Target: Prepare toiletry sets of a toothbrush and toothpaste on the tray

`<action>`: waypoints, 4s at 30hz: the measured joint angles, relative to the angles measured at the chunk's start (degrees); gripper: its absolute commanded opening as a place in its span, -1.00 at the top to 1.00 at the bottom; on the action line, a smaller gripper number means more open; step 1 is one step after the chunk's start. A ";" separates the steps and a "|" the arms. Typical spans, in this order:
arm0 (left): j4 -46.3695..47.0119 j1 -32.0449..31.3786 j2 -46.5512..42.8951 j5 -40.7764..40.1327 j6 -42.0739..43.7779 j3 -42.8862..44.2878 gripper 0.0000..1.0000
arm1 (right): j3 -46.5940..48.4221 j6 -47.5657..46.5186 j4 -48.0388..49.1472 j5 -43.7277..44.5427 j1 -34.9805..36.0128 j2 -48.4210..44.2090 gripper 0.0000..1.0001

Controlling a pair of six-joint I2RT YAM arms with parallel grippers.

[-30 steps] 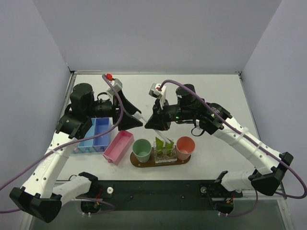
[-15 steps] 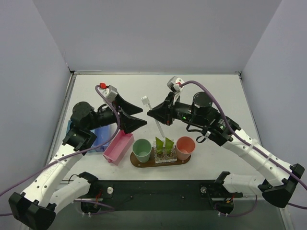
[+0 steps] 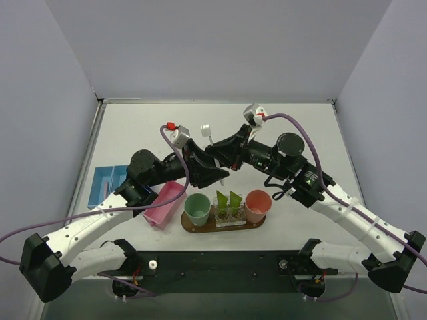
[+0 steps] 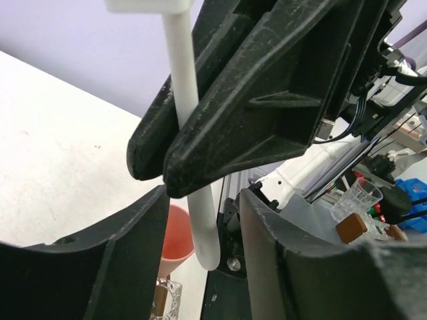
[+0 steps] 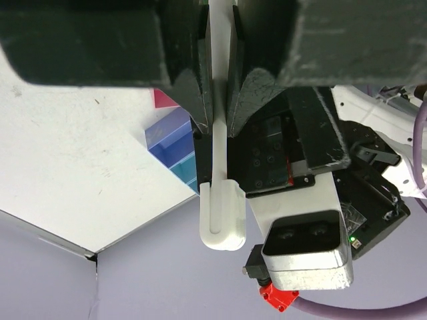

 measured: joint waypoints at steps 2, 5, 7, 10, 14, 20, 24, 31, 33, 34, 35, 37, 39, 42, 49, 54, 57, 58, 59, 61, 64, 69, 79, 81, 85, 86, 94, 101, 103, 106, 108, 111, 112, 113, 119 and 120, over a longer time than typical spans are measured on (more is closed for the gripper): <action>0.92 -0.50 0.68 -0.61 -0.48 0.00 0.14 | -0.37 0.24 0.55 0.04 0.00 -0.37 1.00; 2.10 -1.11 1.40 -1.22 -0.92 -0.02 0.62 | -0.90 0.50 0.90 0.39 -0.02 -1.05 1.00; 2.82 -1.31 1.57 -1.42 -1.14 -0.02 0.95 | -0.98 0.48 1.01 0.68 -0.07 -1.25 1.00; 3.02 -1.33 1.60 -1.62 -1.36 -0.02 1.00 | -1.05 0.46 1.11 0.94 -0.09 -1.42 0.97; 1.20 -1.38 1.73 -1.81 0.09 0.37 1.00 | -1.09 0.24 0.33 1.31 -0.09 -1.44 0.50; -14.34 -1.38 3.15 -5.97 11.34 6.43 1.00 | 0.04 -1.68 -7.76 3.63 -0.57 -2.62 -0.07; -23.85 -1.53 4.24 -10.64 20.61 10.51 1.00 | 3.69 -2.84 -17.09 6.19 -0.70 -4.33 -0.13; -34.16 -4.79 6.56 -19.02 33.18 11.30 1.00 | 13.20 -2.95 -29.75 10.86 -0.74 -4.87 -0.12; -35.74 -5.73 7.13 -20.55 35.12 11.30 1.00 | 15.30 -2.56 -31.78 11.89 -0.74 -4.44 -0.12; -36.41 -6.36 7.23 -21.49 36.06 11.30 1.00 | 16.63 -2.29 -32.92 12.48 -0.74 -3.87 -0.12; -36.83 -6.78 7.21 -22.05 36.68 11.30 1.00 | 17.33 -2.19 -33.42 12.87 -0.74 -3.45 -0.11; -37.03 -7.93 6.99 -23.47 37.86 11.30 1.00 | 18.67 -1.97 -34.73 13.70 -0.74 -2.23 -0.11; -37.11 -8.79 6.64 -24.63 38.80 11.30 1.00 | 19.19 -1.75 -35.63 14.47 -0.74 -0.96 -0.10; -37.29 -9.88 5.79 -25.99 39.91 11.28 1.00 | 19.43 -1.51 -37.22 15.63 -0.74 1.20 -0.08; -37.38 -11.80 4.98 -28.52 41.57 11.26 1.00 | 19.65 -0.74 -38.58 16.48 -0.76 3.61 0.02; -37.42 -12.26 4.98 -29.62 41.83 11.23 1.00 | 19.87 -0.59 -38.64 16.46 -0.74 3.61 0.20; -37.40 -12.44 4.98 -30.23 41.94 11.23 1.00 | 19.91 -0.50 -38.66 16.44 -0.76 3.61 0.26; -37.40 -12.48 4.98 -30.34 41.97 11.23 1.00 | 19.91 -0.46 -38.69 16.44 -0.76 3.61 0.30; -37.40 -12.52 4.98 -30.51 41.99 11.23 1.00 | 19.91 -0.44 -38.69 16.44 -0.74 3.61 0.32; -37.40 -12.57 4.98 -30.88 41.99 11.23 1.00 | 19.91 -0.42 -38.71 16.39 -0.76 3.63 0.52; -37.46 -12.63 4.98 -31.23 42.03 11.23 1.00 | 19.98 -0.26 -38.66 16.06 -0.76 3.85 0.87; -37.75 -12.79 4.98 -32.00 42.01 11.19 0.30 | 20.28 -0.11 -38.69 15.80 -0.76 4.31 1.00; -37.62 -12.83 4.20 -31.43 41.59 11.19 -0.75 | 19.02 -0.79 -38.27 17.55 -0.76 2.08 1.00; -37.44 -12.26 3.26 -30.40 41.35 11.19 -0.75 | 18.23 -1.14 -38.12 18.64 -0.76 0.37 1.00; -37.13 -7.30 0.76 -26.25 40.13 11.19 -0.75 | 16.59 -2.51 -37.59 21.07 -0.74 -3.50 1.00; -36.96 -5.35 0.24 -25.29 39.82 11.19 -0.75 | 15.80 -2.99 -37.55 21.55 -0.74 -4.81 1.00; -34.95 14.95 -0.66 -19.65 34.03 10.67 -0.75 | 8.57 -7.06 -37.62 22.05 -0.74 -18.12 1.00; -31.98 25.40 1.64 -20.87 29.92 6.67 -0.75 | 2.23 -9.79 -36.94 16.04 -0.74 -29.24 1.00; -31.98 27.28 2.10 -21.27 29.31 5.57 -0.75 | 0.11 -9.90 -36.92 14.16 -0.74 -30.56 1.00; -31.63 29.40 2.23 -22.12 28.65 4.42 -0.75 | -3.48 -9.94 -36.79 11.08 -0.74 -31.43 1.00; -30.84 30.42 2.23 -22.27 28.24 4.11 -0.75 | -5.33 -9.97 -36.65 9.53 -0.74 -31.61 1.00; -29.90 31.78 2.23 -22.45 28.00 4.02 -0.75 | -8.09 -9.97 -36.20 7.74 -0.72 -32.44 1.00; -29.68 32.11 2.23 -22.47 27.96 3.96 -0.75 | -8.83 -9.97 -35.87 7.26 -0.68 -32.72 1.00; -29.62 32.35 2.23 -22.58 27.91 3.89 -0.75 | -9.42 -9.97 -35.47 6.71 -0.68 -32.92 1.00; -29.64 32.57 2.60 -22.58 27.87 3.78 -0.75 | -13.66 -9.94 -31.95 6.10 0.11 -33.29 1.00; -29.64 32.57 2.62 -22.58 27.87 3.78 -0.75 | -14.64 -9.94 -31.56 6.21 0.24 -33.51 1.00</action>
